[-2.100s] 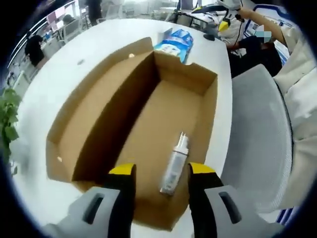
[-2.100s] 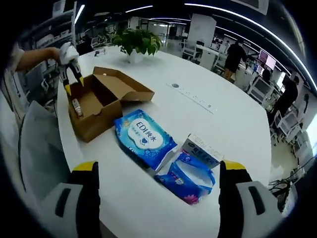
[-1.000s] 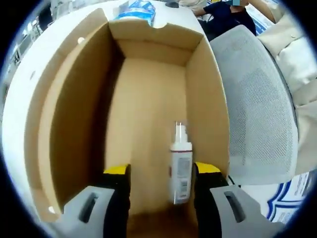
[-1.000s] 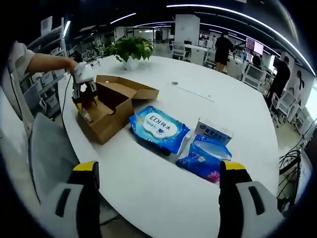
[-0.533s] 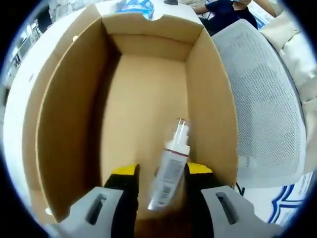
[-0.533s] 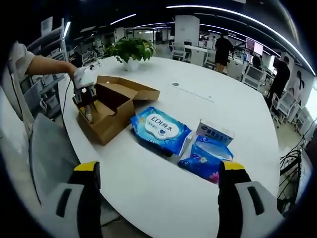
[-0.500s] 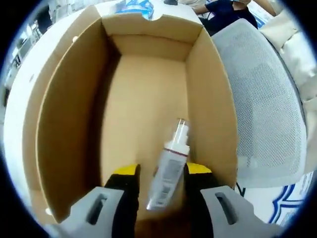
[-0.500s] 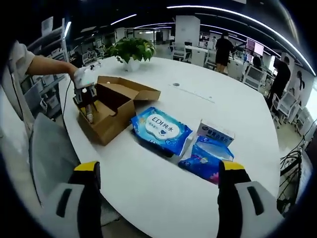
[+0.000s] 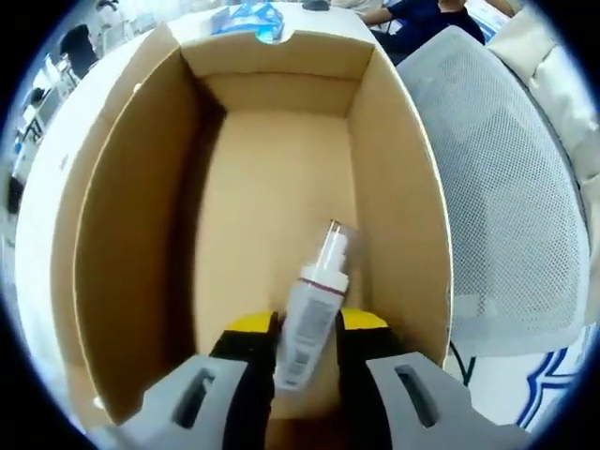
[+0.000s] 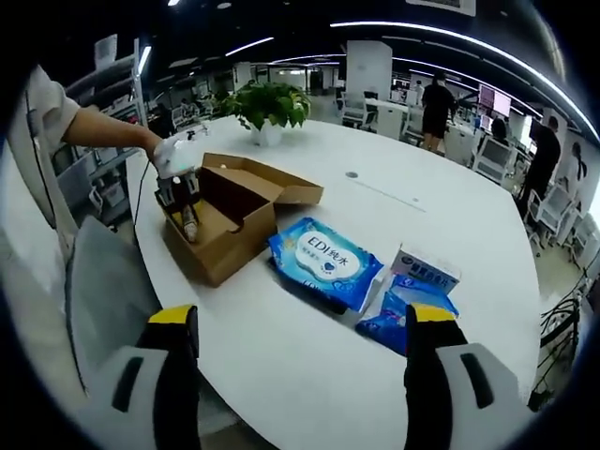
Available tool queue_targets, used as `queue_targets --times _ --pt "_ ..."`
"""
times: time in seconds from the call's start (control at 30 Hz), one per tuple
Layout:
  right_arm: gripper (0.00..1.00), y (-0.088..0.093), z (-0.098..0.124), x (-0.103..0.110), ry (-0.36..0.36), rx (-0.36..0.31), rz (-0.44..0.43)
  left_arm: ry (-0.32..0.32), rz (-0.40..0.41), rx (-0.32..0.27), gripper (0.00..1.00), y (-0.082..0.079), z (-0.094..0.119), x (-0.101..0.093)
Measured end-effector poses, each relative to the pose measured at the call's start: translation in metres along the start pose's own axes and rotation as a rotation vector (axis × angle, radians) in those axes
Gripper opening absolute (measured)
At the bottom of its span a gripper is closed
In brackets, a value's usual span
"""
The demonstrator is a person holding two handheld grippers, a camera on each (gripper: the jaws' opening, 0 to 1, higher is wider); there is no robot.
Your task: Operate the shoe box by opening the lid, removing the specified soft item, and placing it in the target area until the item is outside and the box remains undamaged.
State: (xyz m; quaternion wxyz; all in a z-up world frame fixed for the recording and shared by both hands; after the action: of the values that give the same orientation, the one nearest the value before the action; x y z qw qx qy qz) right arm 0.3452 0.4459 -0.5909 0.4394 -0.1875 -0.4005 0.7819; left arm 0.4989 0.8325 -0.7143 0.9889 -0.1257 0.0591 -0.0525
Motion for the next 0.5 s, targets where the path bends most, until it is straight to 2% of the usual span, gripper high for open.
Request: queue_targets --times 0.13,0.4,0.5 --pt "0.86 -0.005 -0.001 0.005 -0.027 -0.028 0.005 -0.008 -0.007 0.003 0.21 -0.003 0.001 0.0" --pt "0.84 -0.01 0.0 0.014 -0.067 -0.076 0.015 -0.039 0.054 -0.011 0.19 -0.007 0.009 0.003" --pt "0.83 -0.013 -0.001 0.018 -0.085 -0.099 0.02 -0.01 0.122 -0.018 0.18 -0.008 0.013 0.0"
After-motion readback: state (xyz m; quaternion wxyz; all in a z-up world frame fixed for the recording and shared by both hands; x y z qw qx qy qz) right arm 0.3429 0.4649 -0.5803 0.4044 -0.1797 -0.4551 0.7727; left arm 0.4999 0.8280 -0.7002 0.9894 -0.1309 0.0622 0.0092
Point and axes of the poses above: the point that each gripper's makers call its tool centre point, and the gripper's own axes: z roughly backward along the fingers, x roughly to its left, y roughly out of its underside, the point moved 8 cm from there along z, roughly backward along the fingers, and after that the axes turned 2 degrees about -y, right-handed, at the moved point
